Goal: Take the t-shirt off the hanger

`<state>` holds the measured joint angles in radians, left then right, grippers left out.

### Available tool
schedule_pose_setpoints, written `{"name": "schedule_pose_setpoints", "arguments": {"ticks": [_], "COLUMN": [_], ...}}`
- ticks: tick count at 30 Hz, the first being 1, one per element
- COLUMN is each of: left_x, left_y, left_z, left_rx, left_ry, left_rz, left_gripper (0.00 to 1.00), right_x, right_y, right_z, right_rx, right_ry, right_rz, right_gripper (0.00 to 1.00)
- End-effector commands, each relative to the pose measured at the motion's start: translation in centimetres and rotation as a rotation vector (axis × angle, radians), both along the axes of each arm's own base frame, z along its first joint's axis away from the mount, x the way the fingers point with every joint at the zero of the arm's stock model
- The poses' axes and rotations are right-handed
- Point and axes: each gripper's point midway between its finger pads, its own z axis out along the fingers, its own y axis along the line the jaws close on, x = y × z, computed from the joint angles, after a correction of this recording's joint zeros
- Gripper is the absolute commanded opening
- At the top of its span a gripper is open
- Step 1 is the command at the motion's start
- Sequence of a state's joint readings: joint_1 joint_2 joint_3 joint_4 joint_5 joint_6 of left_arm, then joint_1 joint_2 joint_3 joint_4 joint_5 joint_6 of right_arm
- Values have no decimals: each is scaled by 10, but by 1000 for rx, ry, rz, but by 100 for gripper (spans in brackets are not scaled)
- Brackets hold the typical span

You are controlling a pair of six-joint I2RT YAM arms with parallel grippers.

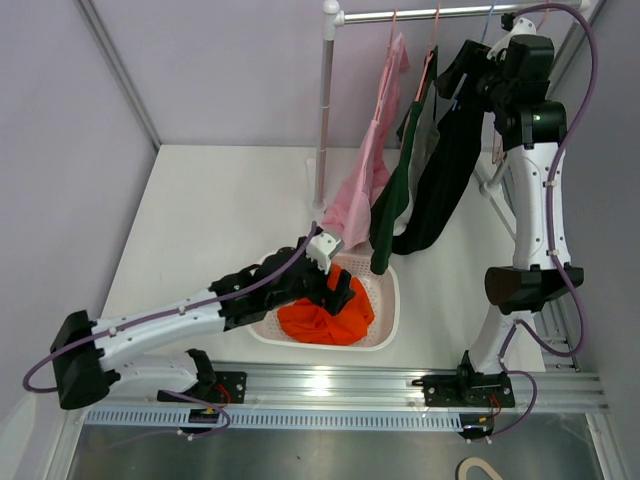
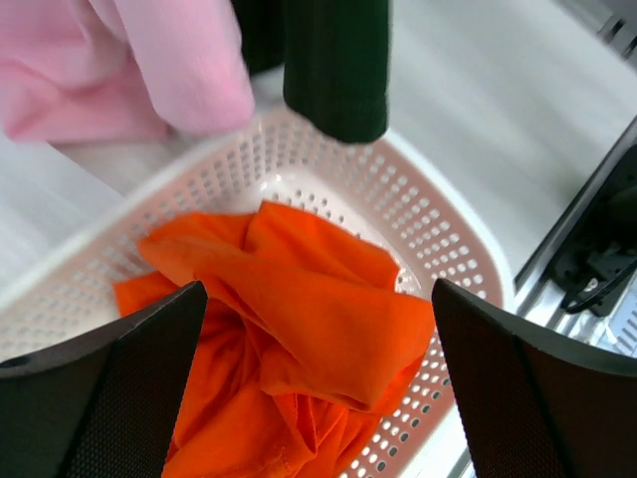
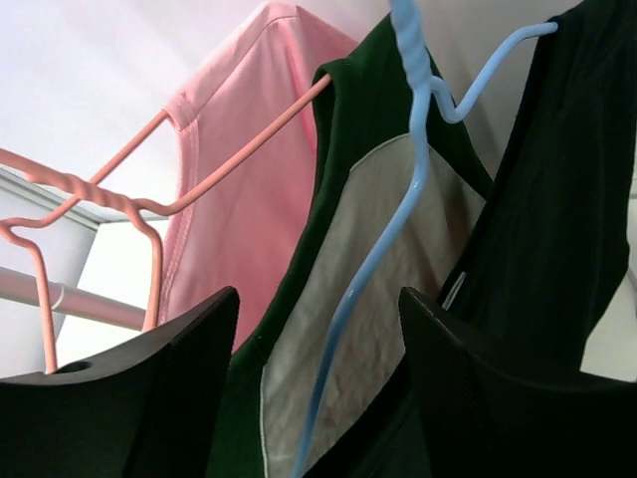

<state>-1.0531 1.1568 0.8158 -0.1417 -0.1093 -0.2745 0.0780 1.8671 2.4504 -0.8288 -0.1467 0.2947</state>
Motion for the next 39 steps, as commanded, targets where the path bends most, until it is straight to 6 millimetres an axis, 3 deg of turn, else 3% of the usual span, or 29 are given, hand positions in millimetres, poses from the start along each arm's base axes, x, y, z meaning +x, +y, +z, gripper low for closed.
{"name": "schedule_pose_setpoints", "arguments": {"ticks": [1, 6, 13, 16, 25, 27, 36, 39], "left_x": [4, -4, -12, -14, -17, -18, -20, -21], "left_y": [6, 15, 22, 22, 22, 21, 26, 27], "left_z": [69, 116, 149, 151, 148, 146, 142, 141], "left_rx": [-65, -116, -157, -160, -159, -154, -156, -155], "left_ry": [-194, -276, -322, -328, -329, -325, -323, -320], "left_rz": [-9, -7, -17, -24, -28, -29, -27, -28], "left_gripper": [100, 100, 99, 100, 99, 100, 100, 99], "right_x": [-7, -4, -10, -14, -30, -34, -44, -44], "right_y": [4, 10, 2, -5, 3, 6, 0, -1], "right_z": [27, 28, 36, 40, 53, 56, 59, 57], "right_rx": [28, -16, -53, -88, -165, -182, -213, -218], "right_ry": [-65, -87, -109, -120, -158, -165, -162, -157], "right_rz": [-12, -41, -105, -165, -275, -300, -373, -384], "right_gripper": [68, 75, 76, 74, 70, 63, 53, 56]}}
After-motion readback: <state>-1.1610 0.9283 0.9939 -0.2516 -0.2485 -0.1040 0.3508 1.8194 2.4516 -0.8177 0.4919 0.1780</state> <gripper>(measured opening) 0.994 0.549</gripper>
